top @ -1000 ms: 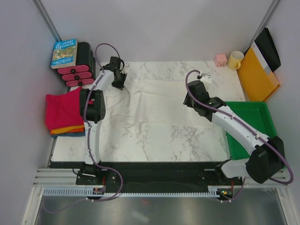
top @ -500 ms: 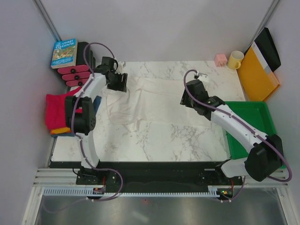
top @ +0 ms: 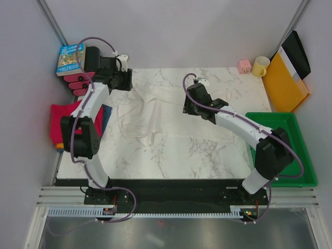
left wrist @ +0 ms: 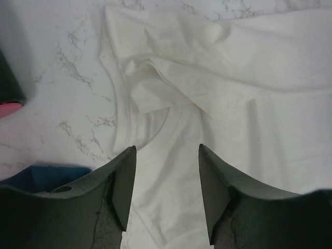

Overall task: Fold and stack the t-shirts
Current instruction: Fold the flattened tshirt in 1/3 of the way

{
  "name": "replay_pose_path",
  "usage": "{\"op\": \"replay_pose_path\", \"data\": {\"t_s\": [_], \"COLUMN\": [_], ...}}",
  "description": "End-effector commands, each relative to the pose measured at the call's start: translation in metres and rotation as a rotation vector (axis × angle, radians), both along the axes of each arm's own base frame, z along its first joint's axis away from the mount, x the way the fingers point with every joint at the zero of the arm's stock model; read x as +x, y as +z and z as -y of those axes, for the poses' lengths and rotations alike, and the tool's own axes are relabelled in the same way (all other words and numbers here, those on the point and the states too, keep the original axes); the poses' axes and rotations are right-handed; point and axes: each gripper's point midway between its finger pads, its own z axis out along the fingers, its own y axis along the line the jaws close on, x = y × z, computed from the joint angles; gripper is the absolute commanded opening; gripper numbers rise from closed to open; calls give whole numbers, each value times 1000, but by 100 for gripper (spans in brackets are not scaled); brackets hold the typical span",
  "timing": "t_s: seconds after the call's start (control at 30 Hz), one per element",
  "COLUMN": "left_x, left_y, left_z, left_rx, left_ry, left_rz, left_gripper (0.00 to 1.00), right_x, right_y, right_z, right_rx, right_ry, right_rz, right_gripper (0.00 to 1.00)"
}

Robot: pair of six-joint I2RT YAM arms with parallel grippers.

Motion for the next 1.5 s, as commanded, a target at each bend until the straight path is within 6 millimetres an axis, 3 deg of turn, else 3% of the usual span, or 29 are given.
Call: {"op": "replay_pose_path", "data": {"t_s": [0.0,0.03,0.07,0.1,0.17,0.23,0.27,0.43,0.6,0.8,1.2,1.47], "left_x": [38,45,57,63,80,88,97,112,112,107,86,89], "left_y": [-35,-36,-23,-36,-25,-43,-32,-53,-74,-94,-100,-115], "left_z": [-7,-5,-5,-3,-1,2,4,15,31,33,32,29], "left_rx": [26,18,8,10,1,5,8,39,81,66,39,58], "left_ry": [38,41,47,48,52,45,45,24,-13,10,29,37], "left_rz": [-54,-52,-17,-40,-5,-38,-8,-21,-44,-92,-135,-152], "left_gripper": [57,57,57,56,56,55,54,53,51,48,43,43], "right_x": [-9,-13,-17,-20,-26,-30,-31,-34,-33,-33,-36,-39], "right_y": [33,35,34,35,36,37,37,32,26,19,-3,-9], "right_z": [5,11,15,18,25,29,30,32,34,36,35,35], "right_rx": [20,8,-4,-8,-18,-21,-21,-28,-60,-89,-80,-76], "right_ry": [-27,-29,-32,-34,-43,-47,-53,-54,-52,-52,-61,-61], "right_rz": [76,77,72,72,70,70,68,54,44,30,-5,-16], "right_gripper": [48,47,47,47,47,47,47,47,47,47,47,47]}}
